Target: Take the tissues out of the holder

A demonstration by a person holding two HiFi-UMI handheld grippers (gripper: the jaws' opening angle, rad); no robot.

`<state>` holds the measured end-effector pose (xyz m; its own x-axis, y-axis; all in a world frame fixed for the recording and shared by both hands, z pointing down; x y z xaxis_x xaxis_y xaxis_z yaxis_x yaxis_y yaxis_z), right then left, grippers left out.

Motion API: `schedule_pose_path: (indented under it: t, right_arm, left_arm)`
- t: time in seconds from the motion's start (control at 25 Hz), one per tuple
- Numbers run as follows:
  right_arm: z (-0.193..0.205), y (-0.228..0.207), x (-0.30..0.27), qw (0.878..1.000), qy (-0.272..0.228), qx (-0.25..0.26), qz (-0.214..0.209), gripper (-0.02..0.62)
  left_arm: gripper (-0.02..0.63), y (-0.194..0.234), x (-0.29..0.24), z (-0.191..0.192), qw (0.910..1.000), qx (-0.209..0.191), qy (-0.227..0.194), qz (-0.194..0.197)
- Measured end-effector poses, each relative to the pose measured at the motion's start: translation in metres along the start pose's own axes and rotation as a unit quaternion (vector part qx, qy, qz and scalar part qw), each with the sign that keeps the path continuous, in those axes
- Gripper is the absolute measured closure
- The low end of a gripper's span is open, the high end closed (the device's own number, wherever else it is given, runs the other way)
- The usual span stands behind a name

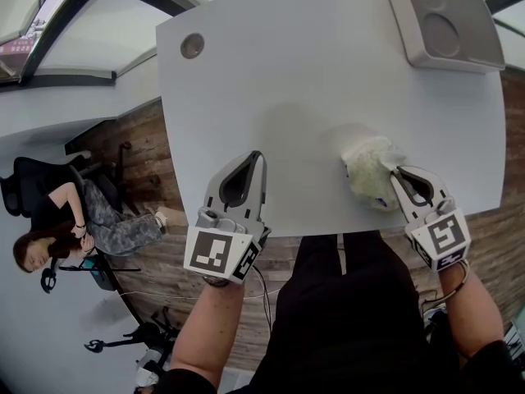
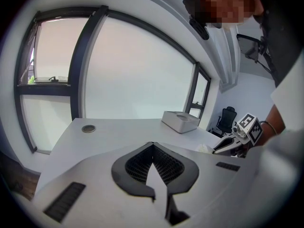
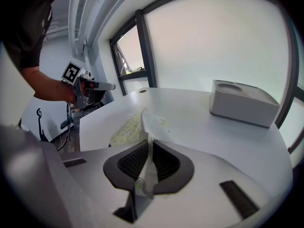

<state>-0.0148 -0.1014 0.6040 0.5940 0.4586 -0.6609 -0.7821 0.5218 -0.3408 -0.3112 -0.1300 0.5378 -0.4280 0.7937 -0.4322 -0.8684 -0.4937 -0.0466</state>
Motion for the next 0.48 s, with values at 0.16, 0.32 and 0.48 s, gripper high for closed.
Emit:
schedule_pose_path:
  t: [0.16,0.32,0.48]
  right_arm:
    - [-0.005,0.000,0.002,1.000,-0.014,0.011,0.006,0.569]
    - [-0.007,0.002,0.009,1.000,-0.014,0.010,0.011,0.571]
    - [-0.016,0.004,0.016,1.000,-0.026,0.011,0.013,0.571]
  left_arm:
    - [0.601,0.000,0.002,-0.003,1.0000,0.001,-0.003,-0.003]
    - [0.601,-0.002,0.004,-0.010,0.9999,0.002,-0.013,-0.005]
    - [0.601,-0.003,0.007,-0.020,0.9997,-0.003,-0.022,-0.004]
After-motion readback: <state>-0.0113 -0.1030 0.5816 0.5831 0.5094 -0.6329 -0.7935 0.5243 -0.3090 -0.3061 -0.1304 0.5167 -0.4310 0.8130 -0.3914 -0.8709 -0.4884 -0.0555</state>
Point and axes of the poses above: the fingertips, and each gripper's own axes: x backward along the fingers, y to its left, z out of its underside, the point moved 6 cm from there along x, backward along the fingers, and after that the axes turned 15 degrees about -x, right-handed, at the moved point
